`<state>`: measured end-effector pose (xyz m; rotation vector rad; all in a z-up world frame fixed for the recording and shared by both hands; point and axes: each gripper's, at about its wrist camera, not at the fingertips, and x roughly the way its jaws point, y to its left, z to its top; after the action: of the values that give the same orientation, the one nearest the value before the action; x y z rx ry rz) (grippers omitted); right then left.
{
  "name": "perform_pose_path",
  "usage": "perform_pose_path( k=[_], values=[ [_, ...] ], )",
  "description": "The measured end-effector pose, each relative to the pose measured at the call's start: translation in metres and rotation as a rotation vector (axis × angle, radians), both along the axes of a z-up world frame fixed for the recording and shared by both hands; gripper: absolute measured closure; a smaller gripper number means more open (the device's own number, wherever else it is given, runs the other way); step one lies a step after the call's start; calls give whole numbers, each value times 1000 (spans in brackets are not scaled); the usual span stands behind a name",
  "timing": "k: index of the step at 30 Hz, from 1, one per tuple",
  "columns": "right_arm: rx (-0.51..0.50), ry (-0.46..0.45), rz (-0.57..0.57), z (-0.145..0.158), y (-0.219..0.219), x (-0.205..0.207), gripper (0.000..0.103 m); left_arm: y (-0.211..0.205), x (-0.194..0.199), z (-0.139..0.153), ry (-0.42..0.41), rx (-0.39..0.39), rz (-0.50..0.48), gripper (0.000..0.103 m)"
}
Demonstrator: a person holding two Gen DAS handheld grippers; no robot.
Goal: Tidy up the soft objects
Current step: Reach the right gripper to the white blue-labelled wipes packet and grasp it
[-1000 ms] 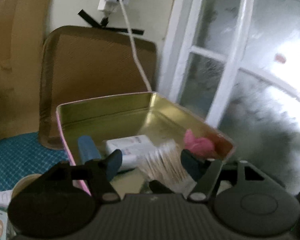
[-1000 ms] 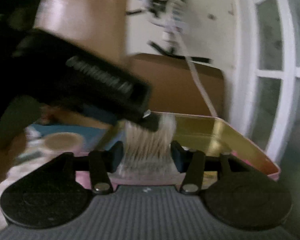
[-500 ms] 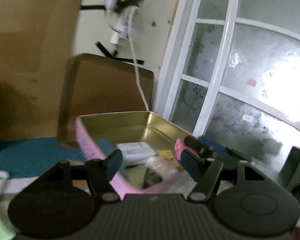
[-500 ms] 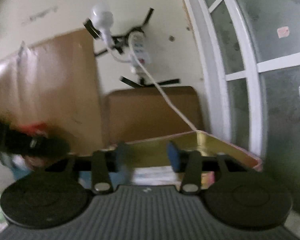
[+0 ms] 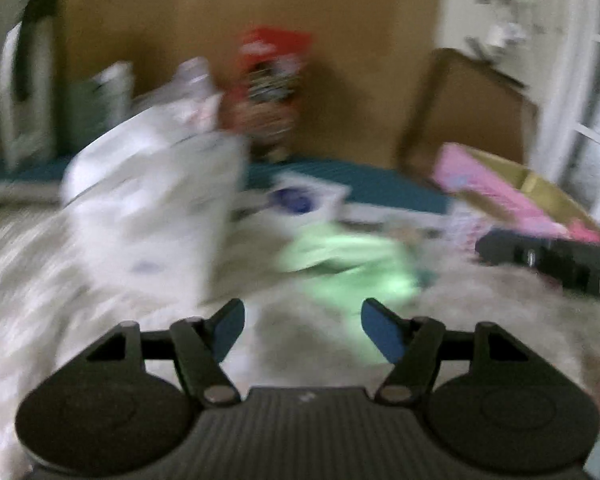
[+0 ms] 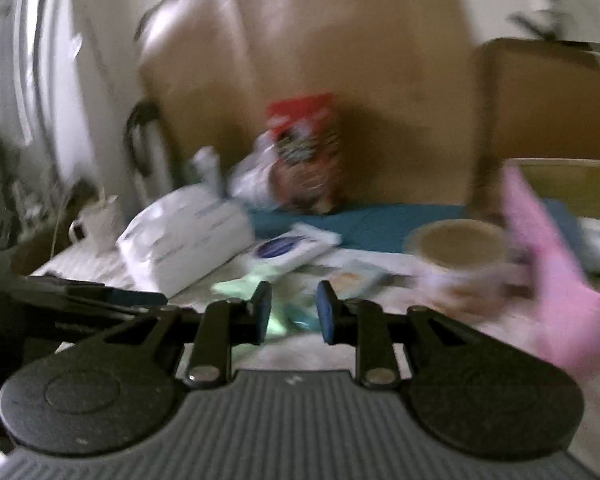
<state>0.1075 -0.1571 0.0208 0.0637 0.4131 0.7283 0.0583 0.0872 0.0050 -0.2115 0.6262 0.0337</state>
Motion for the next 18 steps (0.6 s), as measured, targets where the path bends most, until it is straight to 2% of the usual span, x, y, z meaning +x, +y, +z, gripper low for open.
perform_pose_path(
  k=[2, 3, 5, 9, 13, 14, 15, 16, 18],
  values=[
    [-35, 15, 37, 4, 30, 18, 75, 16, -5, -7, -23, -20, 30, 40],
    [-51, 24, 40, 7, 44, 33, 75, 23, -7, -7, -41, -69, 20, 40],
    [-90, 52, 19, 12, 68, 72, 74, 30, -3, -8, -55, -111, 34, 40],
    [-145, 223, -12, 7, 107, 153, 73, 36, -4, -9, -76, -161, 28, 40],
    [-219, 312, -74, -9, 128, 192, 72, 41, -10, -12, -99, -216, 17, 40],
    [-229, 318, -73, -12, 130, 194, 74, 42, -11, -14, -103, -228, 15, 40],
    [-236, 309, -74, -14, 133, 197, 81, 44, -11, -14, -110, -241, 14, 40],
    [-245, 306, -74, -15, 135, 198, 101, 46, -12, -15, -118, -252, 15, 41],
    [-248, 322, -44, -14, 138, 199, 101, 50, -15, -16, -138, -272, 20, 40]
  ],
)
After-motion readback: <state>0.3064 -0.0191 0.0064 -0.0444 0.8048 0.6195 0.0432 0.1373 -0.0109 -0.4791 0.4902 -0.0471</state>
